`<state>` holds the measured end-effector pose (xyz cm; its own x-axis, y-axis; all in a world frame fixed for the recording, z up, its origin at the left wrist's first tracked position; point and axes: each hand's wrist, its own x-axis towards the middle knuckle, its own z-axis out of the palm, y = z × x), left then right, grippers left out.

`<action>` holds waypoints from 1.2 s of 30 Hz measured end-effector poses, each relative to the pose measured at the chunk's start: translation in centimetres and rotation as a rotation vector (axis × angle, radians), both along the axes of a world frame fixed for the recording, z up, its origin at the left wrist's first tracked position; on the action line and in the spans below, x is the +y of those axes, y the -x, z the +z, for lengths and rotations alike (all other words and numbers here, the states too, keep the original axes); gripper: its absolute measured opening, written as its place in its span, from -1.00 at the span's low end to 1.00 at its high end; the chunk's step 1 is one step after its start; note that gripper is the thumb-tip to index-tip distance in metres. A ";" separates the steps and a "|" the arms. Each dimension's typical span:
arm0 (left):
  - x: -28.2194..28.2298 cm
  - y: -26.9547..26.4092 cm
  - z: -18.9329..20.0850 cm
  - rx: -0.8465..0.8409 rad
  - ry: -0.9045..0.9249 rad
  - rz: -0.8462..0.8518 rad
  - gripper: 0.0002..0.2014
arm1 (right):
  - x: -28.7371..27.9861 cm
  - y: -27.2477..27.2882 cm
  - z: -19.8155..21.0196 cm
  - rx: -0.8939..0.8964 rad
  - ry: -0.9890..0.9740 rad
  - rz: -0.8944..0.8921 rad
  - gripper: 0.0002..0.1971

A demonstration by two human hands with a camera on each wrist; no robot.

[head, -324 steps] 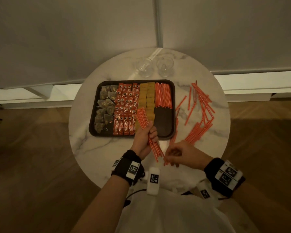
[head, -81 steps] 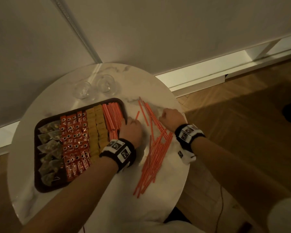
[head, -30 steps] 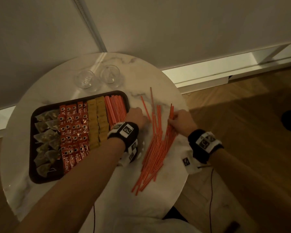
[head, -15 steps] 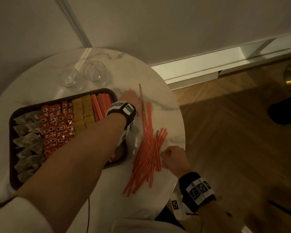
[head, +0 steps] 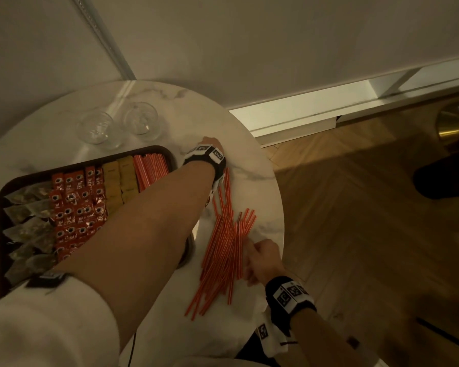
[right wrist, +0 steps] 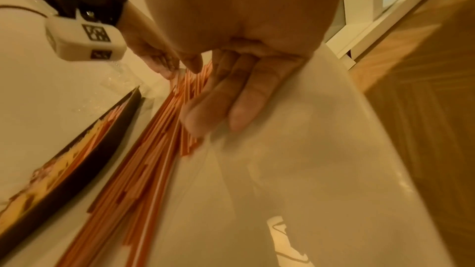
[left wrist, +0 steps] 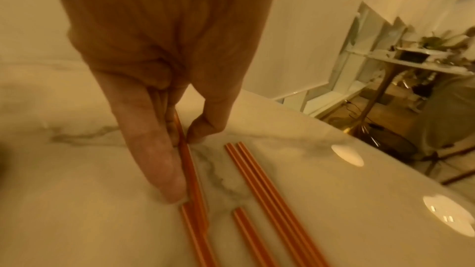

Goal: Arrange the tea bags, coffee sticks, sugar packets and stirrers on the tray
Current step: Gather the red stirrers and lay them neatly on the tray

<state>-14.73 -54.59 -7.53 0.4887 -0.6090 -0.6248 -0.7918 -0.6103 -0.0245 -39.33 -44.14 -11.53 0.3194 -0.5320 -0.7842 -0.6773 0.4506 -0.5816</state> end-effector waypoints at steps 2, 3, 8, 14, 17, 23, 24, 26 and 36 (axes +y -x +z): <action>-0.1 -0.3 0.3 0.000 0.015 0.012 -0.30 | 0.1 0.0 0.0 -0.001 0.001 -0.002 -0.32; 0.0 -0.3 0.5 -0.010 0.016 0.013 -0.33 | 0.0 0.0 0.1 0.002 0.002 0.000 -0.32; -0.3 -1.6 -1.2 0.030 0.070 0.095 -0.51 | -0.3 -0.2 0.2 0.017 0.016 0.008 -0.27; 0.3 -3.3 -0.6 0.243 0.300 0.408 -0.53 | -0.2 -0.1 0.2 0.025 0.057 0.012 -0.29; 3.4 -1.8 2.1 0.359 0.316 0.389 -0.78 | -0.1 -0.1 0.2 0.028 0.063 0.011 -0.27; 13.1 5.4 0.7 0.329 0.048 -0.047 -0.71 | -0.1 0.2 0.1 0.014 0.044 -0.013 -0.34; 14.3 6.4 0.0 0.337 0.024 -0.050 -0.76 | 0.0 0.3 0.1 0.005 0.042 -0.008 -0.37; 16.0 8.0 -0.7 0.334 0.028 -0.043 -0.81 | 0.1 0.7 0.0 -0.040 0.020 -0.021 -0.46; 17.9 12.4 -0.9 0.229 0.159 0.116 -0.37 | 0.2 1.9 1.1 -0.058 0.314 0.242 -0.68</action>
<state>-27.16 -36.69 -8.44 0.4180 -0.6563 -0.6281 -0.6901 -0.6790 0.2502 -41.20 -43.95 -10.48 0.5038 -0.6467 -0.5726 -0.7042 0.0764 -0.7059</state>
